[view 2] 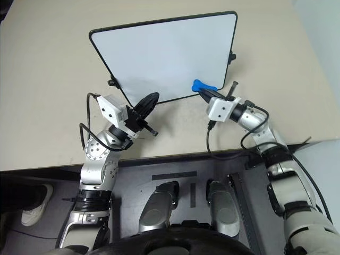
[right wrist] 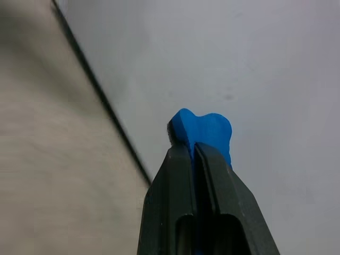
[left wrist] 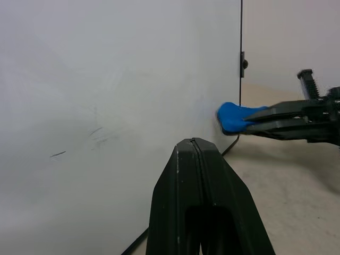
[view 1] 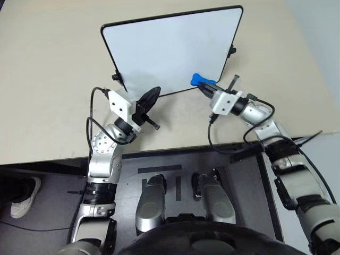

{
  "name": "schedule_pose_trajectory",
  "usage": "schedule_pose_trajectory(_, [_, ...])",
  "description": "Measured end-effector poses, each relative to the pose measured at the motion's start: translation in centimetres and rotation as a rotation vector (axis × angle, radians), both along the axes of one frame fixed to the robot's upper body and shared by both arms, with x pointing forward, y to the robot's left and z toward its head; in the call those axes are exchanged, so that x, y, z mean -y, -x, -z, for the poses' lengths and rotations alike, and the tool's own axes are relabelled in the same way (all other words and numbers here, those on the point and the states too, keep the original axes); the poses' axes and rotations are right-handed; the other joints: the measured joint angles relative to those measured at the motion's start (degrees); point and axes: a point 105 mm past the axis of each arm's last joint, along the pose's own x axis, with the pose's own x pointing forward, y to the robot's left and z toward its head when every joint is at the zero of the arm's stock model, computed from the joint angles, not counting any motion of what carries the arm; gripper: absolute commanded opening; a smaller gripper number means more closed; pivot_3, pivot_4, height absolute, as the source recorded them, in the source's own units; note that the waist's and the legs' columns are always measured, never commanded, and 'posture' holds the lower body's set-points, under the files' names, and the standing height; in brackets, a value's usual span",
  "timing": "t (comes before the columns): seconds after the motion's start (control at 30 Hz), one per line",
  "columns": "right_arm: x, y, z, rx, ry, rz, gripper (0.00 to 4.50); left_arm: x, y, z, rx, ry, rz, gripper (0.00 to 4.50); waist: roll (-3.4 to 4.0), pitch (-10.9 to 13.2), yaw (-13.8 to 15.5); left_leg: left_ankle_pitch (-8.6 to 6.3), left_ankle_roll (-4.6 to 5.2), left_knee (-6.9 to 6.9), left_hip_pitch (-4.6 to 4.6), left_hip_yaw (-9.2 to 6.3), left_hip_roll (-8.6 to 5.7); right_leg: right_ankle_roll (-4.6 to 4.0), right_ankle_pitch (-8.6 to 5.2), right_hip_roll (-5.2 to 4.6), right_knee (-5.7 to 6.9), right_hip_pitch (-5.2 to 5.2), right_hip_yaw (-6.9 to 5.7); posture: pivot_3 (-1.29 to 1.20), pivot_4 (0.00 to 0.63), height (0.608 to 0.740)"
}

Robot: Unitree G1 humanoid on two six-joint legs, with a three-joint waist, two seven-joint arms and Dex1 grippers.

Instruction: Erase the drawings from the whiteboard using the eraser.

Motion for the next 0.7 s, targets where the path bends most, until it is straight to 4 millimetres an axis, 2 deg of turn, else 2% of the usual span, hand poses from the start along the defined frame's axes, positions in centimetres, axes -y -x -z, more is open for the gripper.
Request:
schedule_pose_trajectory(0.17, [3.4, 3.0, 0.8, -0.207, 0.019, 0.054, 0.01, -0.2, 0.0, 0.1, -0.004, -0.006, -0.001, 0.0, -0.04, -0.02, 0.16, -0.18, 0.0, 0.09, 0.06, 0.06, -0.02, 0.07, -0.14, -0.01, -0.01, 0.09, 0.02, 0.0, 0.15, 0.74])
schedule_pose_trajectory(0.23, [4.1, 3.9, 1.4, -0.262, 0.048, 0.067, 0.01, -0.2, 0.0, 0.1, -0.007, -0.007, 0.0, 0.0, -0.08, -0.04, -0.01, -0.19, -0.03, 0.08, 0.21, 0.04, 0.0, 0.06, -0.18, 0.03, 0.01, 0.2, 0.02, 0.0, 0.15, 0.74])
schedule_pose_trajectory(0.33, [4.2, 4.6, 2.6, -0.324, 0.061, 0.078, 0.79, -0.1, 0.0, 0.1, -0.008, -0.009, 0.007, 0.0, -0.08, -0.04, -0.35, -0.09, -0.01, 0.08, 0.27, 0.03, 0.01, 0.08, -0.17, 0.06, 0.09, 0.23, 0.02, 0.0, 0.15, 0.74])
schedule_pose_trajectory(0.47, [4.1, 4.6, 3.1, -0.352, 0.059, 0.094, 2.16, 0.1, -0.2, -0.3, 0.005, -0.011, 0.02, 0.0, -0.08, -0.04, -0.3, 0.11, 0.07, 0.1, 0.28, 0.0, -0.01, 0.3, -0.16, 0.06, 0.08, 0.29, 0.04, 0.0, 0.15, 0.74])
schedule_pose_trajectory(0.67, [3.9, 4.7, 2.2, -0.326, 0.029, 0.094, 4.28, 0.0, -0.6, -0.1, -0.005, -0.019, 0.024, 0.0, -0.07, -0.04, -0.2, 0.16, 0.07, 0.11, 0.26, -0.02, -0.02, 0.28, -0.09, 0.06, 0.08, 0.31, 0.05, 0.0, 0.15, 0.74])
schedule_pose_trajectory(0.7, [4.0, 4.7, 1.8, -0.316, 0.019, 0.097, 4.28, 0.0, -0.6, -0.2, -0.005, -0.02, 0.024, 0.0, -0.08, -0.04, -0.19, 0.16, 0.07, 0.11, 0.25, -0.02, -0.03, 0.26, -0.08, 0.06, 0.07, 0.3, 0.05, 0.0, 0.15, 0.74])
